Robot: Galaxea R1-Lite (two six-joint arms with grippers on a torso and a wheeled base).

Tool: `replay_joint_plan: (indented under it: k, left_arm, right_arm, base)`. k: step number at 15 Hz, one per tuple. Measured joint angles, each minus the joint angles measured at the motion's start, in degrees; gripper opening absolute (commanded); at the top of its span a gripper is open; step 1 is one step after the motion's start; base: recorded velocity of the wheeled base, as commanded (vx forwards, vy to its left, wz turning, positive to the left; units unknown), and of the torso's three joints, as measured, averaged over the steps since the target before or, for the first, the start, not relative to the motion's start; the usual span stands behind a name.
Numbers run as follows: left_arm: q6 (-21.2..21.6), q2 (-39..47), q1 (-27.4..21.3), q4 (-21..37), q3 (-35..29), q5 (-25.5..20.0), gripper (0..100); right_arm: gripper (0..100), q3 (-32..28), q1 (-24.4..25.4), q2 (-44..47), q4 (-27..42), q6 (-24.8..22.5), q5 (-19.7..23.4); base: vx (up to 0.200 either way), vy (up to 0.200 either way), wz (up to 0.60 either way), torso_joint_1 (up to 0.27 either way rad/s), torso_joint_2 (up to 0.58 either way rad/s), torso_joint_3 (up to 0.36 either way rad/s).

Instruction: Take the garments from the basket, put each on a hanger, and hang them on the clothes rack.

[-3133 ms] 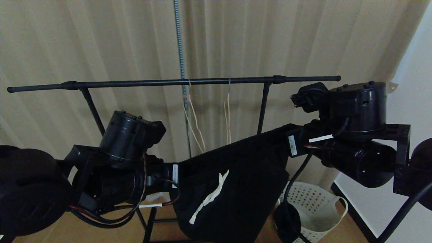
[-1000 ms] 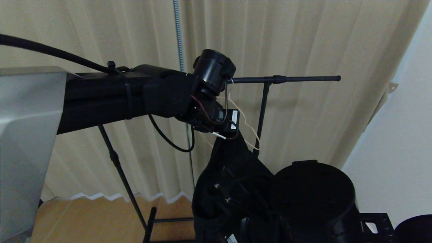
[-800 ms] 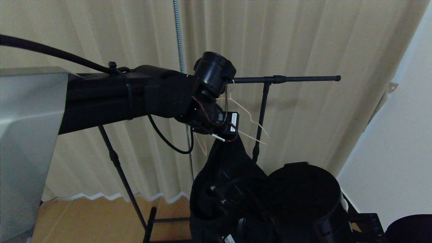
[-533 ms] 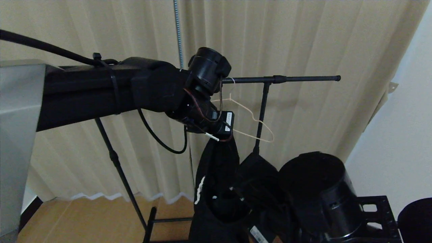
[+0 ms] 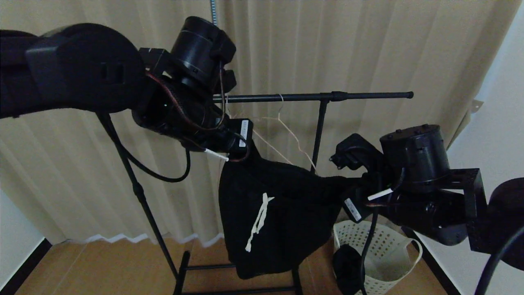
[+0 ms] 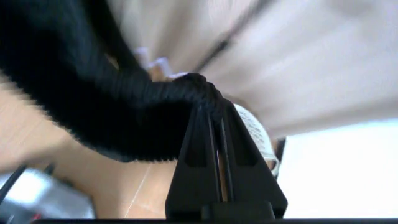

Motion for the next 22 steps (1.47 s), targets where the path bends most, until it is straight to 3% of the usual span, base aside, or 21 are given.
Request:
replay_joint_plan:
  k: [5,9,14,18,22]
  left_arm:
    - [0.05,-9.59,-0.17,-5.58,19.87,0.0,0]
    - [-2.96,-13.56,-4.66,-6.74,31.55,0.06,0]
    - [-7.83,-13.51,-15.06,-9.62,40.29,-0.71,0]
    - [-9.36,-10.14,-20.13,-14.63,42.73,-1.28,0]
    - [-11.91,-7.91,-21.89,-17.2,42.56,-2.24,0]
  right_arm:
    - [0,-9.02,-5.16,6.11,-0.09,0.11,-0.18]
    - [0,-15.53,-3.84,10.69,-4.29,2.6,-2.35]
    - [0,-21.48,1.82,14.98,-5.44,12.76,-6.88]
    - [0,-24.98,6.64,17.71,-5.41,20.68,-8.51]
    - [0,-25.97,8.68,18.54,-5.41,22.95,-8.53]
  base:
    - [0.0,0.0,0.0,0.0,0.0,0.0]
    - [0.0,0.0,0.0,0.0,0.0,0.0]
    - [0.0,0.0,0.0,0.0,0.0,0.0]
    - [0.0,0.0,0.0,0.0,0.0,0.0]
    - [0.0,0.0,0.0,0.0,0.0,0.0]
